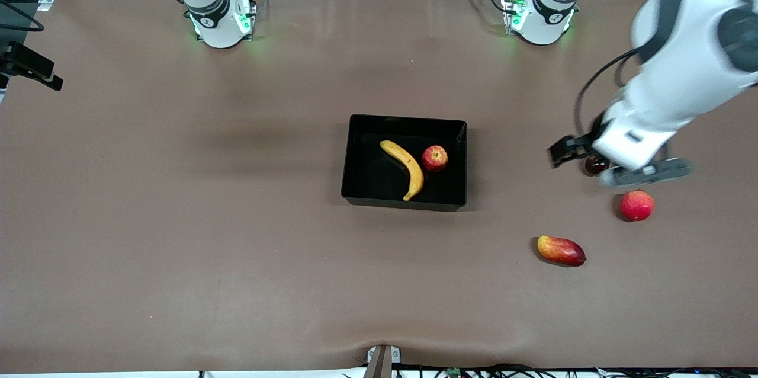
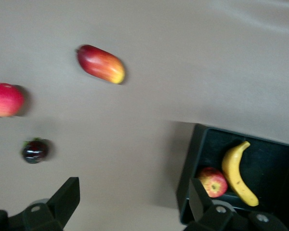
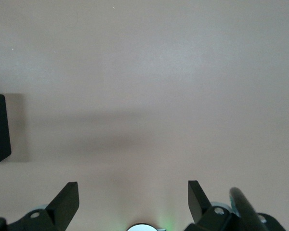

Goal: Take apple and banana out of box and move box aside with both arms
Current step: 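Move the left gripper over the black box toward the apple, then lower the left gripper into the box and grasp the apple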

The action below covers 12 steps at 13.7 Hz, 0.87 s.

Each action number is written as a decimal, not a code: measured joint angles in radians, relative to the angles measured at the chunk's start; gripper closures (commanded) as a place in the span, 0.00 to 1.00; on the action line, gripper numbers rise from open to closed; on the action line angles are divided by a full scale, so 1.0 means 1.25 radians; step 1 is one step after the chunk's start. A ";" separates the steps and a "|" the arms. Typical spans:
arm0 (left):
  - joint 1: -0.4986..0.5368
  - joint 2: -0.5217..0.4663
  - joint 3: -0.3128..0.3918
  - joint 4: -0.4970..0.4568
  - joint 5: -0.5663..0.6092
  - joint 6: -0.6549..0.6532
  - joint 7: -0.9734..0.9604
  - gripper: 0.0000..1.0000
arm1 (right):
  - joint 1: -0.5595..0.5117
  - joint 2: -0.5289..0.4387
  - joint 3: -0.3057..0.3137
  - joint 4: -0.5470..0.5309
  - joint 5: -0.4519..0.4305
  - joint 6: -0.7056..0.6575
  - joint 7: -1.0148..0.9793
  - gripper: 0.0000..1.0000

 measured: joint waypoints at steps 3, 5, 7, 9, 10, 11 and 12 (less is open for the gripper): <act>-0.093 0.030 -0.004 -0.066 0.000 0.100 -0.142 0.00 | 0.000 0.000 0.000 0.000 0.000 0.001 0.000 0.00; -0.152 0.064 -0.004 -0.106 0.000 0.140 -0.267 0.00 | 0.000 0.000 0.000 0.000 0.000 0.001 0.000 0.00; -0.186 0.116 -0.004 -0.118 0.000 0.162 -0.359 0.00 | 0.000 0.000 0.000 0.000 0.000 0.001 0.000 0.00; -0.202 0.163 -0.004 -0.119 0.000 0.180 -0.449 0.00 | 0.000 0.000 0.000 0.000 0.000 0.001 0.000 0.00; -0.209 0.182 -0.004 -0.119 0.000 0.189 -0.494 0.00 | 0.000 0.000 0.000 0.000 0.000 0.001 0.000 0.00; -0.216 0.198 -0.004 -0.119 0.000 0.203 -0.541 0.00 | 0.000 0.000 0.000 0.000 0.000 0.001 0.000 0.00; -0.225 0.212 -0.004 -0.118 0.000 0.215 -0.583 0.00 | 0.000 0.000 0.000 0.000 0.000 0.001 0.000 0.00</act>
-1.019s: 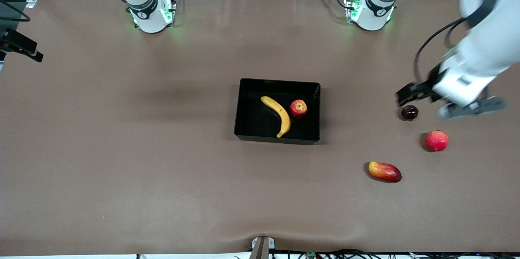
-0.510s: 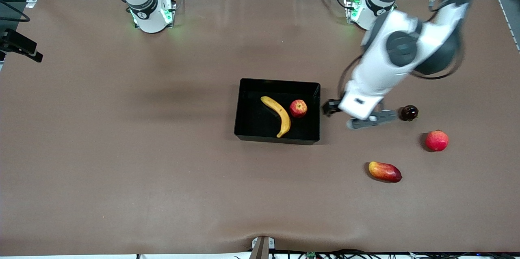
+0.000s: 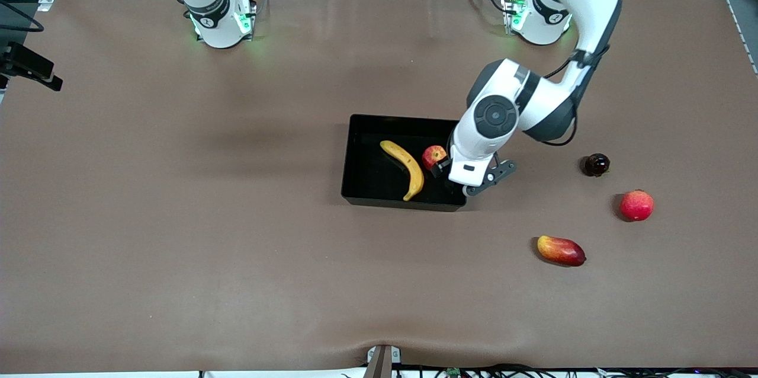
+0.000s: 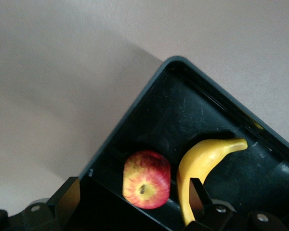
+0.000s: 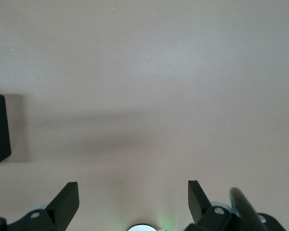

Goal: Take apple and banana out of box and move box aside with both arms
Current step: 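Lower the left gripper into the box and grasp the apple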

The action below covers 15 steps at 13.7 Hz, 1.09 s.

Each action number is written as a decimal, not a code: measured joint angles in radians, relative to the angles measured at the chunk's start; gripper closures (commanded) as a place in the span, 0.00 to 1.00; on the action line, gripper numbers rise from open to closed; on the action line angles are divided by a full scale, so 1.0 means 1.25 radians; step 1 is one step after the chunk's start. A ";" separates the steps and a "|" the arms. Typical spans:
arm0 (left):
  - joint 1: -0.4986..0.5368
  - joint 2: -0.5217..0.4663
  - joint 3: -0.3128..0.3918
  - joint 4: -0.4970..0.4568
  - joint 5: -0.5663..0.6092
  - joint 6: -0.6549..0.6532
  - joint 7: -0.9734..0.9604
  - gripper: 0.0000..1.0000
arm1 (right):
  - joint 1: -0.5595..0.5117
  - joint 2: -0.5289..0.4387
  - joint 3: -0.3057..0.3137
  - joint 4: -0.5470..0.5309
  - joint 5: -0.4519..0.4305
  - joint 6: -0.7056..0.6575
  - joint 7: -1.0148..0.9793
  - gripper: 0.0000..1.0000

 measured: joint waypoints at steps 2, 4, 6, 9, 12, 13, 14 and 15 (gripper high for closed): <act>-0.020 0.024 0.000 0.000 0.000 0.014 -0.068 0.00 | 0.000 0.000 0.000 0.000 0.000 0.000 0.000 0.00; -0.034 0.049 0.000 0.000 0.000 0.048 -0.126 0.00 | 0.000 0.000 0.000 0.000 0.000 0.000 0.000 0.00; -0.043 0.073 0.000 0.001 0.000 0.081 -0.163 0.00 | 0.000 0.000 0.000 0.000 0.000 0.000 0.000 0.00; -0.046 0.102 0.000 0.001 0.001 0.088 -0.168 0.00 | 0.000 0.000 0.000 0.000 0.000 0.001 0.000 0.00; -0.052 0.110 0.001 0.000 0.020 0.082 -0.179 0.00 | 0.000 0.000 0.000 0.000 0.000 0.001 0.000 0.00; -0.053 0.110 0.001 0.000 0.022 0.080 -0.182 0.00 | 0.000 0.000 0.000 0.000 0.000 0.001 0.000 0.00; -0.054 0.110 0.001 0.000 0.022 0.076 -0.183 0.00 | 0.000 0.000 0.000 0.000 0.000 0.001 0.000 0.00; -0.054 0.110 0.001 0.000 0.022 0.067 -0.185 0.00 | 0.000 0.000 0.000 0.000 0.000 0.001 0.000 0.00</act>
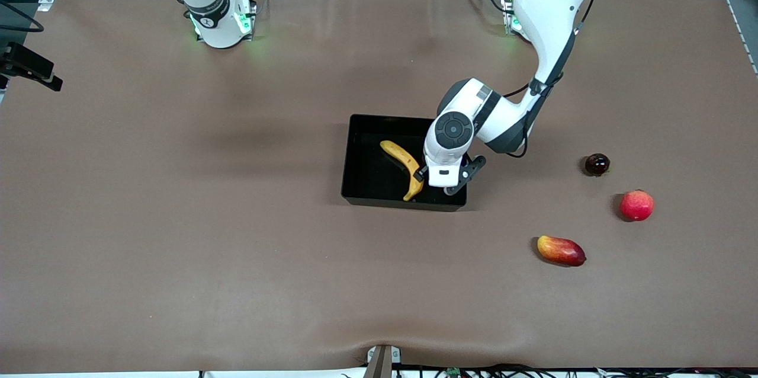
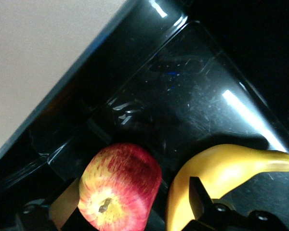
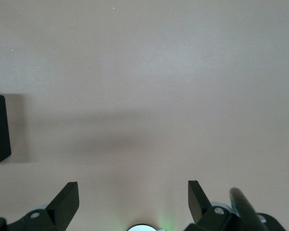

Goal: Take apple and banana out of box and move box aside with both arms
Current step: 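Lower the left gripper into the box and grasp the apple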

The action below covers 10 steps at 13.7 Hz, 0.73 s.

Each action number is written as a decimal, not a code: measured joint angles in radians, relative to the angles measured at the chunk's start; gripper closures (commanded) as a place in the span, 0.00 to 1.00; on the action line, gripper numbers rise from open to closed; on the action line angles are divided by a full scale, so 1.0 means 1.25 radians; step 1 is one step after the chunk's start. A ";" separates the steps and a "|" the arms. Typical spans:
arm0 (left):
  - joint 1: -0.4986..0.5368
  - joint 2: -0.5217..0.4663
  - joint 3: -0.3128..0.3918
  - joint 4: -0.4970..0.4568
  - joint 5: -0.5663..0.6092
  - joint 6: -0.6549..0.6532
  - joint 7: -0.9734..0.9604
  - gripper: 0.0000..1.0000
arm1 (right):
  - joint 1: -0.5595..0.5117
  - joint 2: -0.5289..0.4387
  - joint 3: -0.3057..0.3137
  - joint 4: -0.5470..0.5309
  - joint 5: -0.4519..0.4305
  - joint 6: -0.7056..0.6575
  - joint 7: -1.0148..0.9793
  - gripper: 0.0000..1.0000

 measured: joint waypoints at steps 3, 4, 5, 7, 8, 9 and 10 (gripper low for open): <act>0.000 0.000 0.002 0.000 0.000 -0.038 -0.002 0.00 | 0.000 0.000 0.000 0.000 0.000 0.000 0.000 0.00; 0.000 0.000 0.002 0.000 0.000 -0.047 -0.003 0.00 | 0.000 0.000 0.000 0.000 0.000 0.000 0.000 0.00; 0.000 0.000 0.002 0.000 0.001 -0.052 -0.003 0.05 | 0.000 0.000 0.000 0.000 0.000 0.000 0.000 0.00; -0.002 0.001 0.002 0.000 0.001 -0.058 -0.004 0.83 | 0.000 0.000 0.000 0.000 0.000 0.000 0.000 0.00; -0.004 0.001 0.002 0.000 0.001 -0.058 -0.004 1.00 | 0.000 0.000 0.000 0.000 0.000 0.000 0.000 0.00; -0.005 0.001 0.002 0.001 0.001 -0.058 -0.005 1.00 | 0.000 0.000 0.000 0.000 0.000 0.000 0.000 0.00; -0.006 0.001 0.002 0.002 0.001 -0.058 -0.005 1.00 | 0.000 0.001 0.000 0.000 0.000 0.000 0.000 0.00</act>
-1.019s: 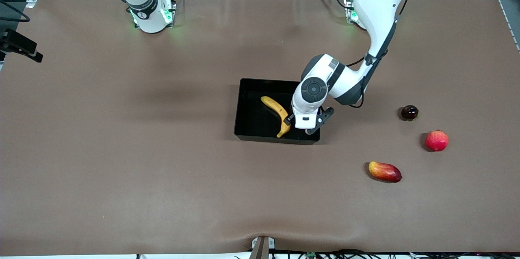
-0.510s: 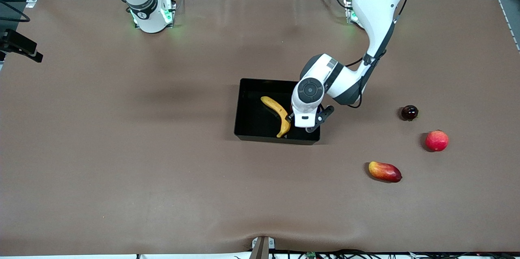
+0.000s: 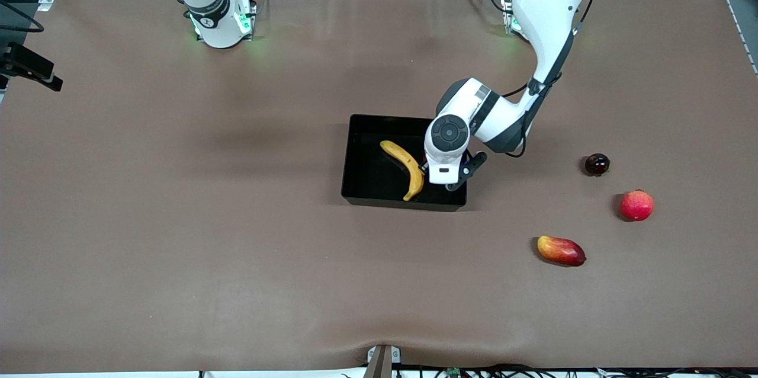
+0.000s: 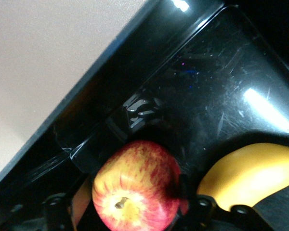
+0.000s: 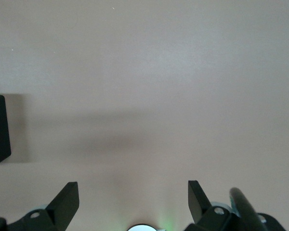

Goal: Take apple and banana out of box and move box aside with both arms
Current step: 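Lower the left gripper into the box and grasp the apple, then carry the apple out and set it beside the peach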

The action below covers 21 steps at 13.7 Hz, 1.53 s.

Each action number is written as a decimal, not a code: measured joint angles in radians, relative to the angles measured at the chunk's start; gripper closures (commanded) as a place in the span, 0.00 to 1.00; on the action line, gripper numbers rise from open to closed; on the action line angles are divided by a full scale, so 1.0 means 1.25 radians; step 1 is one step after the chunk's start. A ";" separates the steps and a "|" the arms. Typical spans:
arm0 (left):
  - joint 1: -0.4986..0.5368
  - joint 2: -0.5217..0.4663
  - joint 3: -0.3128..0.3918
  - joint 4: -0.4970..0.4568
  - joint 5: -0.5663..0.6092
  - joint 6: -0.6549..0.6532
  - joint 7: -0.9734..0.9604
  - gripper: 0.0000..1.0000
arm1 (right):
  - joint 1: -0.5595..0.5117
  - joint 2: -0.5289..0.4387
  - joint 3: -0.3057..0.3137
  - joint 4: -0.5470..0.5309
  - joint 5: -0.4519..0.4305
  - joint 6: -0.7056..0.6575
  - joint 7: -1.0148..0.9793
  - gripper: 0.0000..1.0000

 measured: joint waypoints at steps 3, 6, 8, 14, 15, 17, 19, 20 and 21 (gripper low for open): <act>0.000 -0.002 0.003 0.026 0.008 -0.012 0.000 1.00 | 0.000 0.001 0.000 0.000 0.000 0.000 0.000 0.00; 0.005 -0.039 0.009 0.116 0.056 -0.105 -0.002 1.00 | 0.000 0.003 0.000 0.000 0.000 0.000 0.000 0.00; 0.013 -0.085 0.012 0.183 0.066 -0.190 -0.001 1.00 | 0.000 0.003 0.000 0.000 0.000 0.000 0.000 0.00; 0.187 -0.174 0.019 0.222 0.072 -0.268 0.169 1.00 | 0.000 0.003 0.000 0.000 0.000 0.000 0.000 0.00; 0.226 -0.173 0.020 0.215 0.073 -0.271 0.217 1.00 | 0.000 0.003 0.000 0.000 0.000 0.000 0.000 0.00; 0.306 -0.165 0.021 0.193 0.073 -0.272 0.331 1.00 | 0.000 0.003 0.000 0.000 0.000 0.000 0.000 0.00; 0.380 -0.148 0.021 0.171 0.073 -0.271 0.423 1.00 | 0.000 0.003 0.001 0.000 0.000 0.000 0.000 0.00; 0.406 -0.135 0.021 0.163 0.073 -0.269 0.454 1.00 | 0.000 0.003 0.001 0.000 0.000 0.000 0.000 0.00; 0.430 -0.121 0.021 0.154 0.073 -0.260 0.483 1.00 | 0.000 0.003 0.001 0.000 0.000 0.000 0.000 0.00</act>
